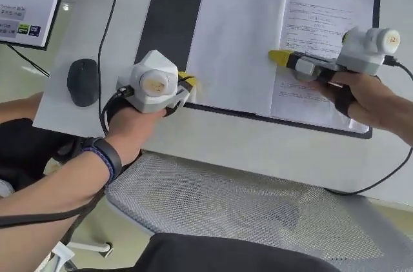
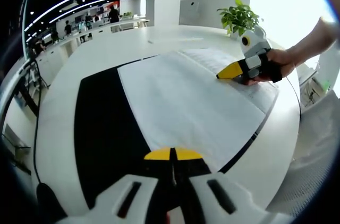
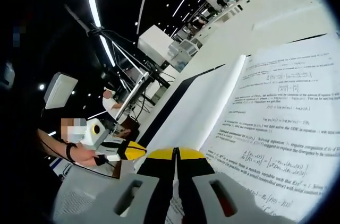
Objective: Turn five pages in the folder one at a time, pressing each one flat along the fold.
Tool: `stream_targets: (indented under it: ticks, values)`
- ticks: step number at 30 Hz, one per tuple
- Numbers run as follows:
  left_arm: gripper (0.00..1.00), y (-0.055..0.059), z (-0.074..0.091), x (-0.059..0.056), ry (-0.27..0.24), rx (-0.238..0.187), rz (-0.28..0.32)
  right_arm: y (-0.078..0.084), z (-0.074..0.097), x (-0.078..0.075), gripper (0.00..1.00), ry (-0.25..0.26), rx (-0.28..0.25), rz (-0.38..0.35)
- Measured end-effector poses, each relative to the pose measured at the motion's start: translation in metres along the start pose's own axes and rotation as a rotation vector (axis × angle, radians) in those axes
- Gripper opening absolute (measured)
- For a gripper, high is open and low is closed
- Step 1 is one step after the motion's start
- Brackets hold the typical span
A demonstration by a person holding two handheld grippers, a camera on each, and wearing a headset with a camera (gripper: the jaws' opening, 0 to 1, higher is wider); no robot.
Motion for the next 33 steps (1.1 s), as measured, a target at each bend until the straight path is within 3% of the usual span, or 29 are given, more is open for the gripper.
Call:
stream_targets:
  ticks: [3, 14, 21, 33]
  values:
    - [0.00, 0.000, 0.000, 0.000, 0.001, -0.001, 0.001, 0.017, 0.005, 0.016, 0.00, -0.033, 0.030, 0.007]
    - [0.00, 0.000, -0.001, 0.000, 0.000, -0.001, 0.001, 0.056, 0.020, 0.049, 0.00, -0.095, 0.092, 0.000]
    - [0.00, 0.000, -0.001, 0.000, -0.001, -0.002, 0.002, 0.064, 0.024, 0.054, 0.00, -0.110, 0.117, 0.008]
    - [0.00, 0.000, -0.001, 0.000, -0.003, 0.000, 0.001, 0.064, 0.025, 0.050, 0.00, -0.114, 0.130, 0.004]
Point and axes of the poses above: the centre of the closed fingertips' face, and the gripper's own axes: z roughly backward along the fingers, x roughly to its left, y roughly out of its underside, the point moved 9 cm from there along z, roughly backward along the fingers, and after that the axes turned 6 degrees about y, right-handed, at the moved point
